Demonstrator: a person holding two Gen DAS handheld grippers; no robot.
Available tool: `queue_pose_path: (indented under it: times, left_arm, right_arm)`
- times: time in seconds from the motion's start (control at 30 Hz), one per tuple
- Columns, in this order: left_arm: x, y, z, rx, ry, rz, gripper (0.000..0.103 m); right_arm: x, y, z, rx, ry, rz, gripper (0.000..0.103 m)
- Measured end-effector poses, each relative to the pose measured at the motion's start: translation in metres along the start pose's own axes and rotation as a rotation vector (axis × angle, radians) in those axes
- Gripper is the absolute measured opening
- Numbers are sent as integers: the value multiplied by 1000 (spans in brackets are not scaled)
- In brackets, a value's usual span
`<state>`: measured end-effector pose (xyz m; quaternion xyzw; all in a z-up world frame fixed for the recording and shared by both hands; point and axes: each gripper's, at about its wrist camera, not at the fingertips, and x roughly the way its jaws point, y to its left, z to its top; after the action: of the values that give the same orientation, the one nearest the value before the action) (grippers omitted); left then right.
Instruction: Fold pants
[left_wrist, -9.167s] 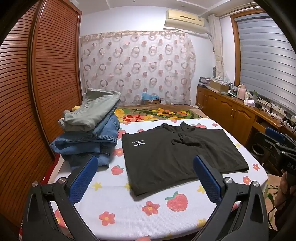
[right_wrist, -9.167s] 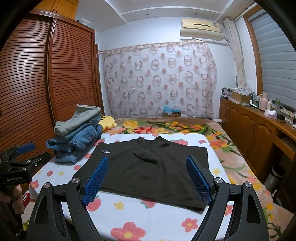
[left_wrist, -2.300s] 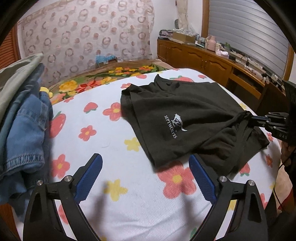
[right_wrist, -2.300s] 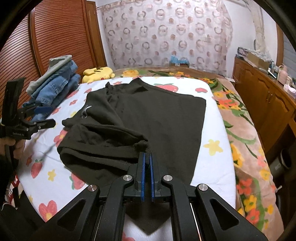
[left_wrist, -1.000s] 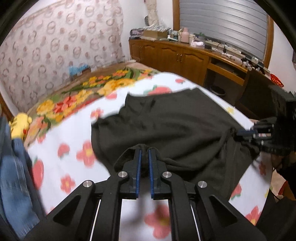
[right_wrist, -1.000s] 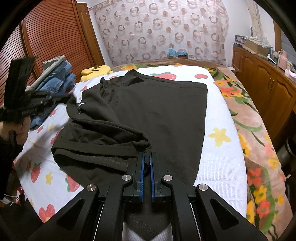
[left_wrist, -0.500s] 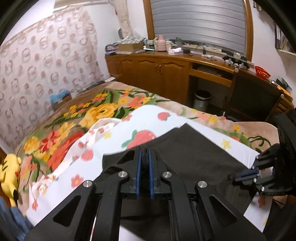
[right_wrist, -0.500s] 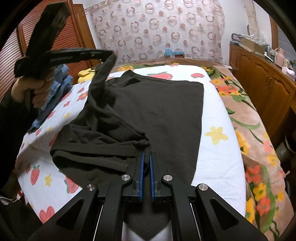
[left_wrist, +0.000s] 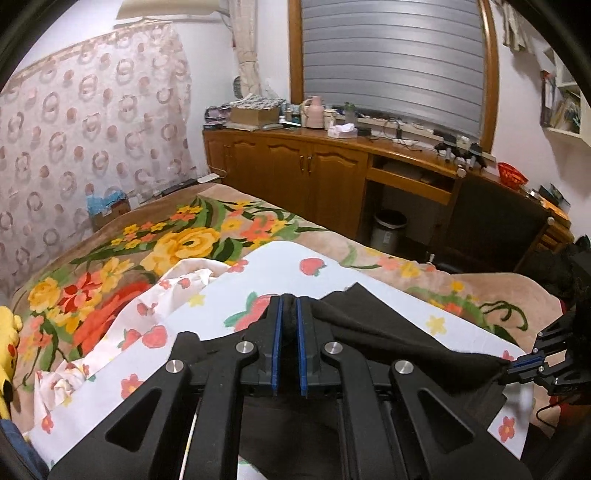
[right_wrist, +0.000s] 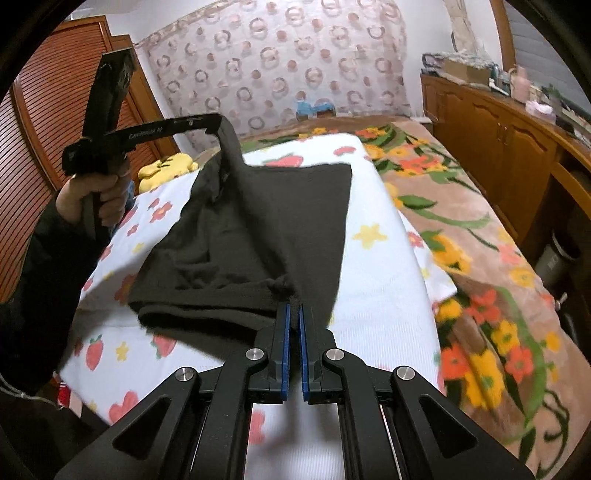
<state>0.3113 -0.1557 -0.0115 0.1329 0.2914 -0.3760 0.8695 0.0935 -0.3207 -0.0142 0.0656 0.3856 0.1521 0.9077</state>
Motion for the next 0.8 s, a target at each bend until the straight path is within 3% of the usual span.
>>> queue_pose_path:
  times: [0.3, 0.5, 0.67, 0.8]
  left_arm:
    - [17, -10, -9, 12, 51, -4, 9]
    - [15, -9, -9, 4, 56, -7, 22]
    - [6, -13, -6, 15, 28, -3, 47]
    - [-3, -14, -4, 19, 15, 19, 49]
  right_arm:
    - [1, 14, -4, -15, 42, -38, 4]
    - [-5, 10, 6, -36, 30, -66, 4]
    - [-8, 11, 9, -49, 8, -109, 12]
    - [-12, 10, 16, -63, -26, -141, 15]
